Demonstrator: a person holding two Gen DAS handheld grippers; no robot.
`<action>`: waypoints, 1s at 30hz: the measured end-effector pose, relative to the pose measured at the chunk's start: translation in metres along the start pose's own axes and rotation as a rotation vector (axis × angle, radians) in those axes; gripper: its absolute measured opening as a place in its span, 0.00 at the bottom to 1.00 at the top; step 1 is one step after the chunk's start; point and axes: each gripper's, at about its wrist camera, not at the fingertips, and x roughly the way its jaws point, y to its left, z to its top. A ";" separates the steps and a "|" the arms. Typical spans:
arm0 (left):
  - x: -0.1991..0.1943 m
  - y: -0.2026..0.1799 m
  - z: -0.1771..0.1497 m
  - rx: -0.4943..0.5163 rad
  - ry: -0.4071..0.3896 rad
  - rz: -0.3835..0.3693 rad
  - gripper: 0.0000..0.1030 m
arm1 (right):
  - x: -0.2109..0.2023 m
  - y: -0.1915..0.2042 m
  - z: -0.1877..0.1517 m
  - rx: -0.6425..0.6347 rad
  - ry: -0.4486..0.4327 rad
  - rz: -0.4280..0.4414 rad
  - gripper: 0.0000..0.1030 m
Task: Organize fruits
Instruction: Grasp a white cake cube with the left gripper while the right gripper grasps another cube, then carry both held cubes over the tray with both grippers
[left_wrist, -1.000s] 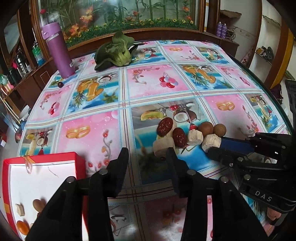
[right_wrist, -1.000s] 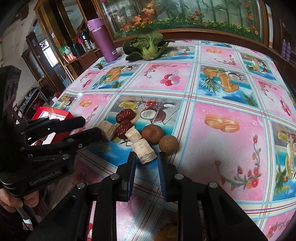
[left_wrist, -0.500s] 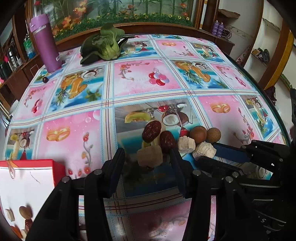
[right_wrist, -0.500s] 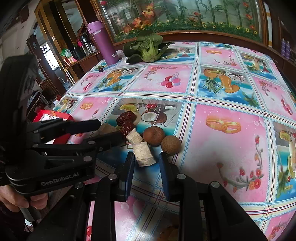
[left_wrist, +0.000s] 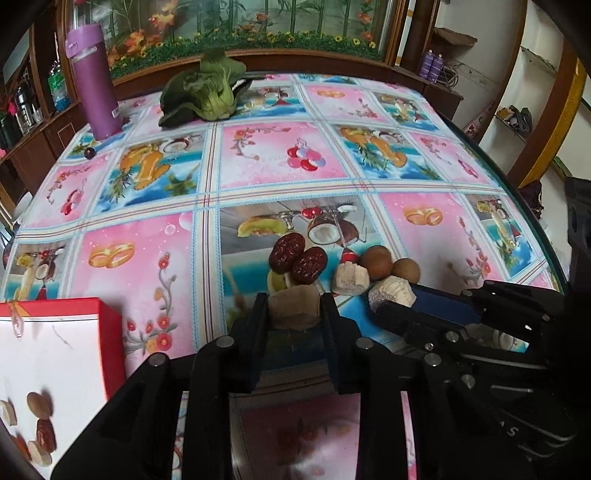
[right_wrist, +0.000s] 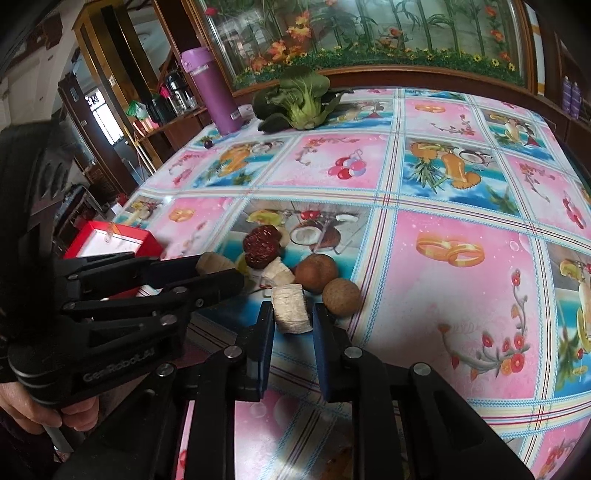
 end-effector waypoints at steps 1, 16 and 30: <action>-0.007 0.000 -0.002 0.000 -0.013 0.002 0.29 | -0.003 0.001 0.000 0.001 -0.009 0.010 0.18; -0.130 0.082 -0.082 -0.194 -0.156 0.182 0.29 | -0.025 0.140 0.008 -0.143 -0.084 0.207 0.18; -0.149 0.158 -0.157 -0.350 -0.078 0.272 0.29 | 0.053 0.244 -0.001 -0.305 0.082 0.178 0.18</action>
